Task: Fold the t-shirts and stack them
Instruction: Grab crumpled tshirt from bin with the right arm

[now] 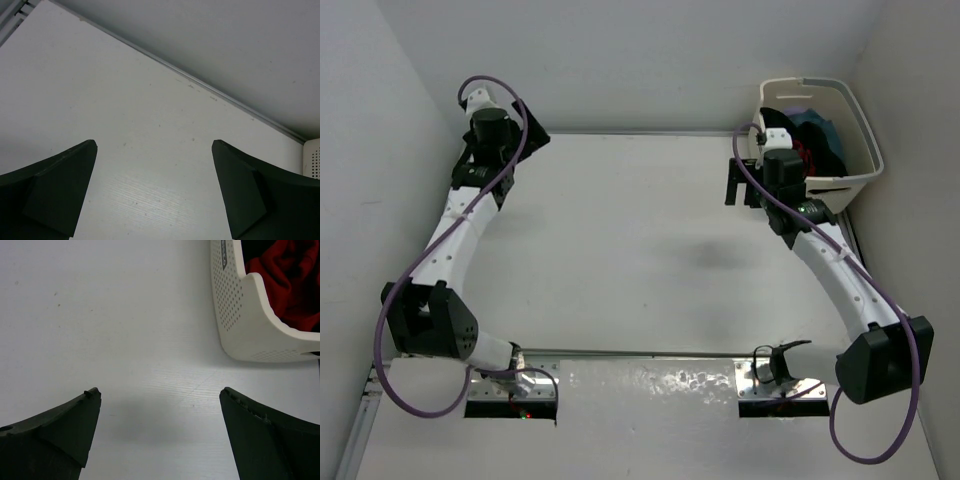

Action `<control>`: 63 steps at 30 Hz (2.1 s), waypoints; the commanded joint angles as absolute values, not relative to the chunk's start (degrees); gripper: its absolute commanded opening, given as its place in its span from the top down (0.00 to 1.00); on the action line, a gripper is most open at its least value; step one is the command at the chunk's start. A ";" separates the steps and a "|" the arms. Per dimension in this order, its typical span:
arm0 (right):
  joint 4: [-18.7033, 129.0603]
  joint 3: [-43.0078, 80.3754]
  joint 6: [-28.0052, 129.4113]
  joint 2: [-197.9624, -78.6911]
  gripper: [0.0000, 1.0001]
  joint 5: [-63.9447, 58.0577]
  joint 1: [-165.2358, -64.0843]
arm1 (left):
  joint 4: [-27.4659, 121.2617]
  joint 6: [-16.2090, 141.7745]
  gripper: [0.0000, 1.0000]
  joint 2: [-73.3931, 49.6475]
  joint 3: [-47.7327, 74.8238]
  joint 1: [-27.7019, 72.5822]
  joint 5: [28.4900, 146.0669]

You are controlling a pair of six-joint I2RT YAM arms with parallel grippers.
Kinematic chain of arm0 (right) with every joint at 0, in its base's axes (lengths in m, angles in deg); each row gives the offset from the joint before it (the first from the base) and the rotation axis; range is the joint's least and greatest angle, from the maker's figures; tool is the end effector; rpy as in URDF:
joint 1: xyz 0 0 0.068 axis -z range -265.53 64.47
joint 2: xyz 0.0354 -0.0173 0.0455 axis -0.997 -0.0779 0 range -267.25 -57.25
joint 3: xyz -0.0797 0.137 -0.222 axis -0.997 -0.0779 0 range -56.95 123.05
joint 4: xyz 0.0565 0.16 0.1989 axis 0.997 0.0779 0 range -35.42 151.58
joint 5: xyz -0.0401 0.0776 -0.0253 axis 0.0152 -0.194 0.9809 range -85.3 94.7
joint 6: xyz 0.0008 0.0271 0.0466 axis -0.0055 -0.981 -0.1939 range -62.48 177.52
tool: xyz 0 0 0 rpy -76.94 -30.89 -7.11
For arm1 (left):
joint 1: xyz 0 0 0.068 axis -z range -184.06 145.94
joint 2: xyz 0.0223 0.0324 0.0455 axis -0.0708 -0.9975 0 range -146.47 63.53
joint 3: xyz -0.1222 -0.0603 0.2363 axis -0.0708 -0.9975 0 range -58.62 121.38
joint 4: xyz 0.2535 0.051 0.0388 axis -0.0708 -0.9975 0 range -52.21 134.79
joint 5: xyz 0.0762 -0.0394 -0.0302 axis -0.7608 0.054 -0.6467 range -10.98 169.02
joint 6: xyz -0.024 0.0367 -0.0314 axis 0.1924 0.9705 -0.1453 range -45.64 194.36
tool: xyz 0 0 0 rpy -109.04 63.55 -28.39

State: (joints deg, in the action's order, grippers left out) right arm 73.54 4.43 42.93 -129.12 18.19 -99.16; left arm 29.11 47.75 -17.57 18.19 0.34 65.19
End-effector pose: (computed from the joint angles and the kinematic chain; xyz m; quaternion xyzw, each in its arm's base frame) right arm 0.2783 0.0589 0.3253 0.0664 0.8571 0.0236 0.5103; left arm 0.3297 -0.0168 0.3787 -0.2244 0.7845 -0.0573 0.5752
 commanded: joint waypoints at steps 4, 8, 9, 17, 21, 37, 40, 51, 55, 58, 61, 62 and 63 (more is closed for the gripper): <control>64.36 0.98 43.97 -127.64 0.01 13.59 -99.16 | 31.08 49.14 0.00 -17.25 19.52 -0.37 63.12; 60.74 6.64 49.15 -131.84 0.01 15.65 -98.98 | 33.19 45.64 0.00 -15.31 14.34 -0.37 61.63; 61.17 6.68 49.17 -133.34 0.01 15.68 -98.89 | 32.67 45.62 0.00 -15.30 14.06 -0.37 61.62; 82.67 46.94 39.24 -157.85 0.01 18.93 -89.68 | 33.20 43.86 0.00 -12.23 10.73 -0.37 61.09; 87.63 63.17 39.85 -170.60 0.01 30.49 -87.38 | 32.49 45.09 0.00 -11.53 10.54 -0.45 60.12; 76.56 69.79 40.65 -187.93 0.01 38.98 -78.15 | 29.50 50.72 0.00 -14.42 15.20 -0.46 65.39; 75.85 69.61 39.32 -189.78 0.05 35.28 -77.01 | 28.62 50.72 0.00 -15.48 15.47 -0.46 65.31; 71.99 67.14 41.25 -188.47 0.73 32.04 -76.92 | 27.74 50.11 0.00 -16.45 16.09 -0.46 65.30; 67.78 68.38 43.62 -185.84 0.97 29.49 -77.53 | 30.11 49.75 0.00 -16.54 15.12 -0.46 68.20; 65.14 69.96 47.31 -183.64 0.93 30.70 -78.50 | 31.25 49.49 0.00 -16.62 14.59 -0.46 69.26; 62.16 70.40 51.09 -181.10 1.00 31.15 -79.03 | 32.31 49.40 0.00 -16.54 14.33 -0.46 70.14; 61.62 70.49 52.58 -180.56 1.00 31.33 -79.20 | 32.40 49.40 0.00 -16.62 14.24 -0.46 70.66; 60.40 70.49 53.73 -179.95 1.00 31.85 -79.38 | 32.84 49.23 0.00 -16.54 13.89 -0.46 71.02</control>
